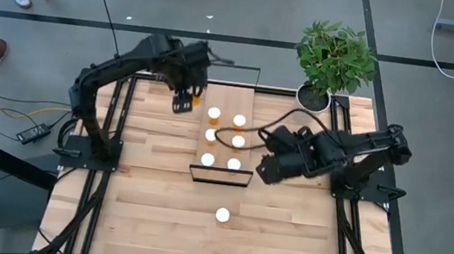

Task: Pick and place medicine bottles onto shelf by color
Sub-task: Put the orange pill bottle on the shelf aligned with the other orange pill bottles

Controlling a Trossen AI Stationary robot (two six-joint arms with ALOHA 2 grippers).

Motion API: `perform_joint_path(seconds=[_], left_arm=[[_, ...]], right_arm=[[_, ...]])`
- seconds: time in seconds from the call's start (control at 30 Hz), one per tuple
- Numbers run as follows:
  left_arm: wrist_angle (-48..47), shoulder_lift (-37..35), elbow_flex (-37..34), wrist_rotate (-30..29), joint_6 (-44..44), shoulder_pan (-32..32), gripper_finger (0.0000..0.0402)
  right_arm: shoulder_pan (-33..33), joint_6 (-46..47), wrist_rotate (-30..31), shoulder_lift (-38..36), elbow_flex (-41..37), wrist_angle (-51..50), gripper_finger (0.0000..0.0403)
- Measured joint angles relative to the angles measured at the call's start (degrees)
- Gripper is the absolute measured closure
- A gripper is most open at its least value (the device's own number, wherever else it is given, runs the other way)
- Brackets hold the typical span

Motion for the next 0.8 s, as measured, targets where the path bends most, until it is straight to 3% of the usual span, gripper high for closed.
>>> perform_joint_path(seconds=[0.2, 0.37, 0.8], left_arm=[[0.03, 7.7, 9.75, -0.69, 4.46, 3.88, 0.0184], [-0.01, 14.05, 15.21, -1.92, 4.81, 5.88, 0.0168], [0.65, 24.15, 16.7, -3.55, 4.79, 9.0, 0.0174]], right_arm=[[-6.09, -2.32, -2.09, -0.04, 0.0, 0.0, 0.0109], [-9.07, -3.69, -3.46, -0.07, 0.0, 0.02, 0.0109], [-9.67, -3.55, -3.74, -0.13, 0.0, 0.31, 0.0109]])
